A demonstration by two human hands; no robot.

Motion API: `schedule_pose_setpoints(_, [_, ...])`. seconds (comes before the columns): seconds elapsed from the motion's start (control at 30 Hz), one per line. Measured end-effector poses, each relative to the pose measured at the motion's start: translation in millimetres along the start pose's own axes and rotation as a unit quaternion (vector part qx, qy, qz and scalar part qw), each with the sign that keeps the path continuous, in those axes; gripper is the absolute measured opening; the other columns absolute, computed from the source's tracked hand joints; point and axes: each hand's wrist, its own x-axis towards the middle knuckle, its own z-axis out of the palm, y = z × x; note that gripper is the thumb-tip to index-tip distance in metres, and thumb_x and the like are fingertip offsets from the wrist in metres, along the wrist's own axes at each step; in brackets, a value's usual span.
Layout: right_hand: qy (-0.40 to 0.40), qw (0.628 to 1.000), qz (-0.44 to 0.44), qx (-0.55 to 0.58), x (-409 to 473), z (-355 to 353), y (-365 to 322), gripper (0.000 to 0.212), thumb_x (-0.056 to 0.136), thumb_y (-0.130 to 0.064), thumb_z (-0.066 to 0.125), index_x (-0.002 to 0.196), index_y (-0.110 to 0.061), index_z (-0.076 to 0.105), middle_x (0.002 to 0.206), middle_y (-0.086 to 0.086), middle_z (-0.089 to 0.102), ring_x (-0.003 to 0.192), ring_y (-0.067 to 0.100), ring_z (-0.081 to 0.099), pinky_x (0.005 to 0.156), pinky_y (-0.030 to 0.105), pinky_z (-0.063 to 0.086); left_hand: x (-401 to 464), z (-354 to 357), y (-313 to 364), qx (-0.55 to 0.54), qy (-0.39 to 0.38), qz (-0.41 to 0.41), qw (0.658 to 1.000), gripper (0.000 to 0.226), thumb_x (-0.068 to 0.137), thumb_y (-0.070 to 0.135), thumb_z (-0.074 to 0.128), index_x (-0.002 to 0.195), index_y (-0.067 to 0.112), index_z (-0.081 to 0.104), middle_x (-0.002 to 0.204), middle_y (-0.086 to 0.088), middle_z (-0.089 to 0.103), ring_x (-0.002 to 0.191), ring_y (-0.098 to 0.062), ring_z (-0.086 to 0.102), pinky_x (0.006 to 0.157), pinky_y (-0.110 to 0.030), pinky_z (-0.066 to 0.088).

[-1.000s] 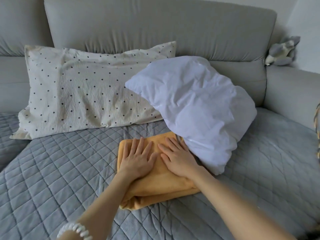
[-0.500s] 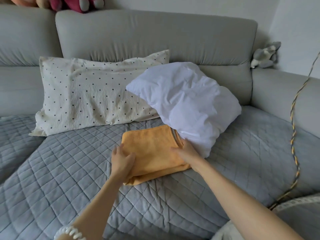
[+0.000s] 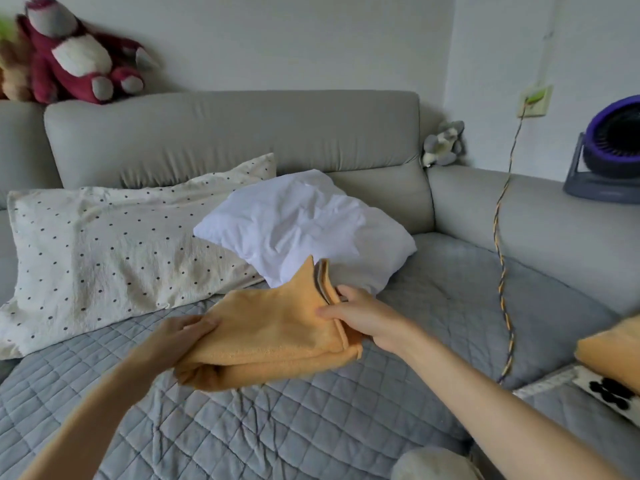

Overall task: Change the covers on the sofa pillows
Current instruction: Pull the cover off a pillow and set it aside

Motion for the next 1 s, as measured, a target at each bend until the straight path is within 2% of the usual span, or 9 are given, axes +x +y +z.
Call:
schedule_pose_setpoints(0.17, [0.213, 0.974, -0.020, 0.071, -31.5, -119.8, 23.4, 0.030, 0.085, -0.009, 0.059, 0.114, -0.015, 0.056, 0.109, 0.004, 0.063, 0.098, 0.020, 0.059, 0.081, 0.031, 0.047, 5.5, 87.5, 103.3, -0.099, -0.102, 0.153, 0.978, 0.030, 0.090, 0.031, 0.054, 0.120, 0.028, 0.049, 0.104, 0.002, 0.062, 0.096, -0.016, 0.060, 0.076, -0.029, 0.049])
schedule_pose_setpoints(0.27, [0.356, 0.928, 0.007, 0.112, -47.8, -185.5, 60.9, 0.019, 0.084, -0.002, 0.054, 0.100, -0.011, 0.059, 0.095, 0.008, 0.065, 0.086, 0.023, 0.060, 0.075, 0.033, 0.050, 24.1, 174.3, 145.4, -0.075, -0.138, 0.190, 0.969, 0.040, 0.091, 0.028, 0.056, 0.130, 0.027, 0.045, 0.113, -0.002, 0.058, 0.101, -0.020, 0.059, 0.082, -0.032, 0.051])
schedule_pose_setpoints(0.37, [0.445, 0.884, 0.053, 0.131, -56.4, -240.8, 96.0, 0.014, 0.085, 0.000, 0.047, 0.085, -0.012, 0.053, 0.089, 0.011, 0.058, 0.078, 0.024, 0.052, 0.066, 0.031, 0.041, 46.5, 263.0, 174.6, -0.158, -0.138, 0.123, 0.970, 0.046, 0.091, 0.022, 0.058, 0.133, 0.012, 0.042, 0.114, -0.009, 0.057, 0.095, -0.020, 0.058, 0.076, -0.029, 0.048])
schedule_pose_setpoints(0.47, [0.503, 0.848, 0.090, 0.143, -50.7, -285.5, 125.5, 0.014, 0.091, -0.001, 0.039, 0.093, -0.010, 0.050, 0.079, 0.007, 0.048, 0.068, 0.020, 0.044, 0.060, 0.030, 0.036, 69.4, 340.2, 190.9, -0.273, -0.200, 0.028, 0.941, 0.045, 0.089, 0.015, 0.059, 0.129, 0.003, 0.041, 0.111, -0.014, 0.055, 0.096, -0.021, 0.057, 0.079, -0.034, 0.049])
schedule_pose_setpoints(0.6, [0.553, 0.809, 0.114, 0.162, -30.0, -334.2, 162.6, 0.023, 0.090, -0.001, 0.036, 0.103, -0.012, 0.051, 0.082, 0.005, 0.051, 0.068, 0.021, 0.047, 0.065, 0.033, 0.041, 96.0, 421.0, 210.4, -0.281, -0.246, 0.061, 0.926, 0.044, 0.092, 0.011, 0.053, 0.134, 0.005, 0.038, 0.118, -0.008, 0.052, 0.107, -0.019, 0.052, 0.092, -0.033, 0.046])
schedule_pose_setpoints(0.73, [0.552, 0.793, 0.199, 0.164, -7.7, -354.9, 199.2, 0.038, 0.091, -0.002, 0.042, 0.129, -0.003, 0.043, 0.114, 0.015, 0.055, 0.096, 0.032, 0.053, 0.077, 0.036, 0.045, 119.2, 468.1, 211.6, -0.067, -0.253, 0.263, 0.928, 0.043, 0.094, 0.020, 0.048, 0.135, 0.010, 0.039, 0.119, 0.000, 0.050, 0.107, -0.010, 0.050, 0.082, -0.004, 0.035])
schedule_pose_setpoints(0.83, [0.495, 0.826, 0.268, 0.014, 3.2, -341.3, 215.3, 0.064, 0.092, -0.006, 0.045, 0.145, 0.000, 0.010, 0.139, 0.022, 0.036, 0.118, 0.036, 0.046, 0.088, 0.037, 0.043, 130.5, 482.9, 165.5, 0.275, -0.257, 0.393, 0.839, 0.073, 0.088, 0.061, 0.024, 0.149, 0.026, 0.006, 0.157, 0.000, 0.006, 0.142, -0.016, 0.016, 0.112, -0.027, 0.015])
schedule_pose_setpoints(0.9, [0.480, 0.811, 0.265, -0.205, 4.8, -330.7, 217.8, 0.076, 0.094, -0.014, 0.044, 0.146, -0.003, -0.011, 0.150, 0.023, 0.012, 0.130, 0.037, 0.033, 0.101, 0.039, 0.035, 131.3, 483.9, 136.2, 0.358, -0.222, 0.417, 0.806, 0.098, 0.058, 0.083, -0.023, 0.144, 0.036, -0.015, 0.156, 0.007, -0.013, 0.144, -0.012, -0.006, 0.115, -0.033, -0.003])
schedule_pose_setpoints(1.0, [0.408, 0.743, 0.285, -0.449, 5.4, -329.8, 223.3, 0.059, 0.098, -0.032, 0.031, 0.149, -0.010, 0.009, 0.155, 0.021, -0.005, 0.143, 0.033, 0.000, 0.116, 0.046, 0.004, 127.0, 483.6, 123.3, 0.390, -0.195, 0.421, 0.795, 0.116, 0.038, 0.070, -0.048, 0.144, 0.040, -0.013, 0.156, 0.012, -0.012, 0.143, -0.011, -0.012, 0.114, -0.036, -0.010])
